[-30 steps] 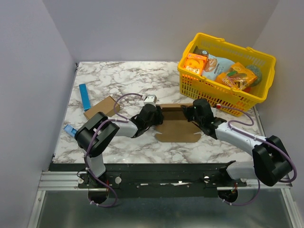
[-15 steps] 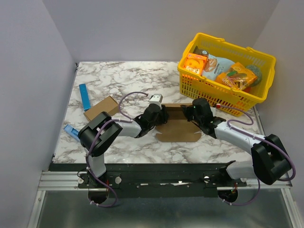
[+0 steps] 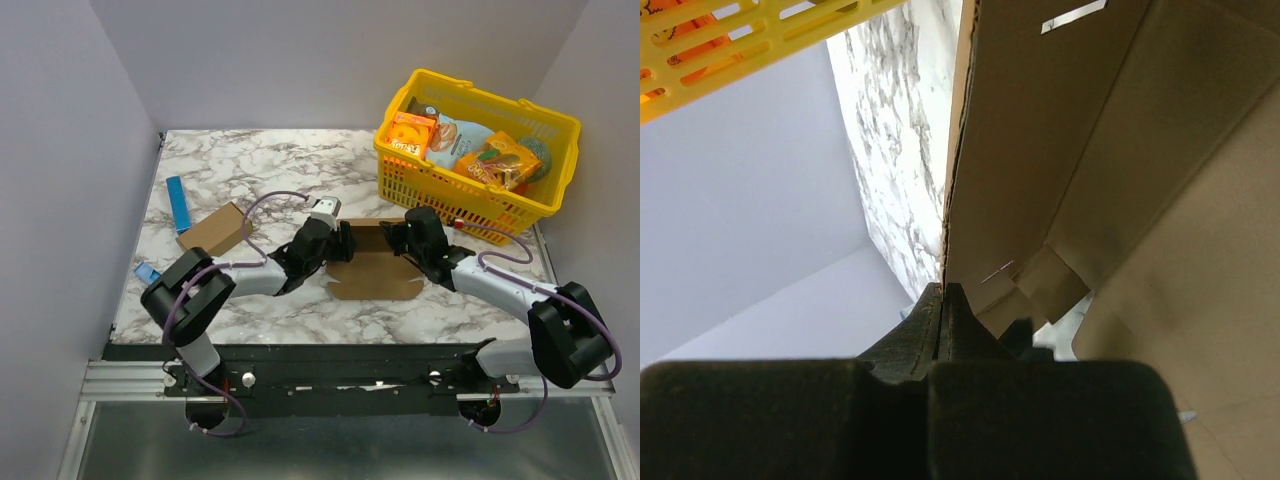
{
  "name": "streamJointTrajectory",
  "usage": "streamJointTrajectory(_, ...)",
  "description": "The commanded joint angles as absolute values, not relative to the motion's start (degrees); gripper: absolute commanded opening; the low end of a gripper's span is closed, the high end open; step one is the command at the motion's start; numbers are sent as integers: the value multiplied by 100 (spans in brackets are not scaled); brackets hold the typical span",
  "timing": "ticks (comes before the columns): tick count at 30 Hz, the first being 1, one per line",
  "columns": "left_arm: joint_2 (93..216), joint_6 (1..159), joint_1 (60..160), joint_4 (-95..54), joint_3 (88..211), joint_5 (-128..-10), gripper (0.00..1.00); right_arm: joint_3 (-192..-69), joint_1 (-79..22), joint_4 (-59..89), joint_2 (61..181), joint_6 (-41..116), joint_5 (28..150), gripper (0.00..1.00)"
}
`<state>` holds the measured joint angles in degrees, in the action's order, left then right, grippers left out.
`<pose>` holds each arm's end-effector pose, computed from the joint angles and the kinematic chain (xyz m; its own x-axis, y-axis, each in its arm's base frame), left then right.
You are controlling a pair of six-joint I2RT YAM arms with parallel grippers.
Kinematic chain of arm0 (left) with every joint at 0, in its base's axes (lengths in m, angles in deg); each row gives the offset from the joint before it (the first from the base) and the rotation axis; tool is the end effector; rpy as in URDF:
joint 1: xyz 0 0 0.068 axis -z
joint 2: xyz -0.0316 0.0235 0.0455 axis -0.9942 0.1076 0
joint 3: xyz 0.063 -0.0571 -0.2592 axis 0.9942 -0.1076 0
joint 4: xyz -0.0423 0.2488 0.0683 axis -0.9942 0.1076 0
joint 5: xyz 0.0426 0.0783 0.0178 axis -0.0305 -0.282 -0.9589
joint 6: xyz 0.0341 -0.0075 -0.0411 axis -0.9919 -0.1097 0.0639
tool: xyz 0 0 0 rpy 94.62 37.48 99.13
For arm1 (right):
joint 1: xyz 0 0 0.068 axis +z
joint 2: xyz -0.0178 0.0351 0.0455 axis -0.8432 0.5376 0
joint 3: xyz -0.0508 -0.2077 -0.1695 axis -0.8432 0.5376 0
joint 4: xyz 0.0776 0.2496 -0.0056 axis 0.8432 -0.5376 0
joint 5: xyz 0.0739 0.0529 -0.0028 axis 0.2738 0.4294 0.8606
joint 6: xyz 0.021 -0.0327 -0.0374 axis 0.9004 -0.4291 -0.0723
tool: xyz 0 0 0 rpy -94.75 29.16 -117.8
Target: Fold the paper box
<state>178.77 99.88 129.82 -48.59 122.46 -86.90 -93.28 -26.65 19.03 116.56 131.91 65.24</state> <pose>0.2513 -0.2513 0.1648 -0.5554 -0.1632 -0.8154 0.3636 0.8342 -0.4146 0.2432 0.1332 0.2038 -0.1861 0.9825 0.0038 0.5388 0.0988 0.8366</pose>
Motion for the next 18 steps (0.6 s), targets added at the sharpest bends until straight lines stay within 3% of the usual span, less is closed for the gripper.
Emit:
streamJointTrajectory(1,16963,9374,13032,-4585,11838,-8438,70,-9338,-2628,1682,11764,13261,6488,1)
streamJointTrajectory(9,15636,8890,12997,-3338,11503,-8455,71,-9330,-2619,1655,11764,13296,6531,1)
streamJointTrajectory(18,15669,9135,12795,-2607,12716,-8174,89,-9347,-2619,1646,11799,13279,6611,1)
